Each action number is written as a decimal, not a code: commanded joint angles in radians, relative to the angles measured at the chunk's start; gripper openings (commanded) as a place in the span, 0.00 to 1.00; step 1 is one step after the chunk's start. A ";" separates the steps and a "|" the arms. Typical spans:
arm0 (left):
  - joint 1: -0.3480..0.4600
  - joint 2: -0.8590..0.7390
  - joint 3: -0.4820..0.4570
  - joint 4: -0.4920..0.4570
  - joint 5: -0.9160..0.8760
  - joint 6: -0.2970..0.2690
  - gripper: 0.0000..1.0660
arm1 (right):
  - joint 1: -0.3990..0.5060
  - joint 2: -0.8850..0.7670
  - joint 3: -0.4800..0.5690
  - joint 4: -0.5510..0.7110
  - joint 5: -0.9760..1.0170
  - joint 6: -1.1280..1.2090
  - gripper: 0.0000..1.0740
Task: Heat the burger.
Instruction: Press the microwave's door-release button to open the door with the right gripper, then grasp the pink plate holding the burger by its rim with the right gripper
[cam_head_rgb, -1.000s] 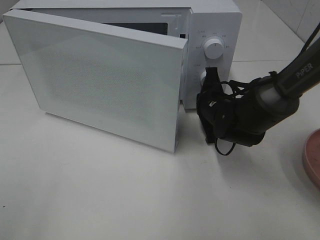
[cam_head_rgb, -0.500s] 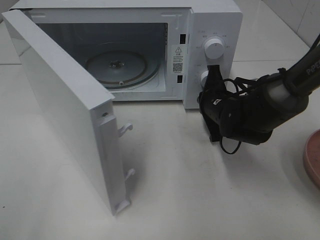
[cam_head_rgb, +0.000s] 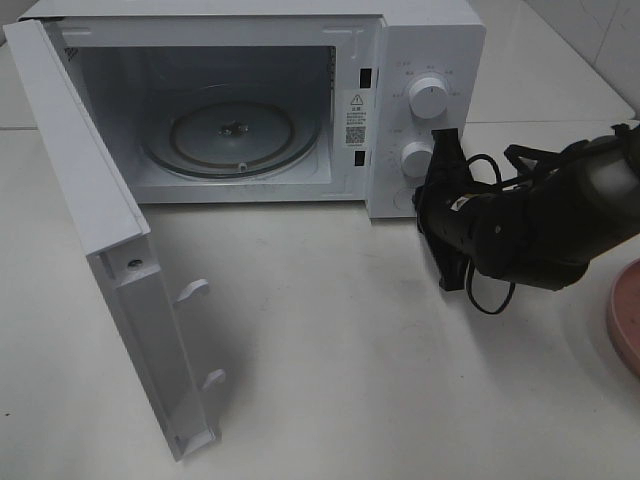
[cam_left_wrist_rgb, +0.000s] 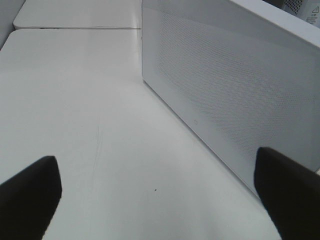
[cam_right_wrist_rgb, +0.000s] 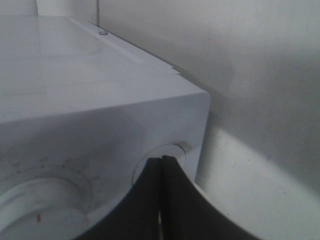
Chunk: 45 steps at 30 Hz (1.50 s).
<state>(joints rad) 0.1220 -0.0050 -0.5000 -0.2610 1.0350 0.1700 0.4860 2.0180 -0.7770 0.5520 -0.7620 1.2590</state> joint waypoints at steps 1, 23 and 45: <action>-0.003 -0.009 0.003 -0.005 -0.008 0.002 0.96 | -0.005 -0.069 0.045 -0.082 0.069 -0.012 0.00; -0.003 -0.009 0.003 -0.005 -0.008 0.002 0.96 | -0.008 -0.401 0.078 -0.105 0.779 -0.902 0.01; -0.003 -0.009 0.003 -0.005 -0.008 0.002 0.96 | -0.008 -0.435 -0.141 -0.441 1.581 -1.259 0.13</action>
<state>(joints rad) 0.1220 -0.0050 -0.5000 -0.2610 1.0350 0.1700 0.4830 1.5910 -0.8990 0.1520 0.7390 0.0120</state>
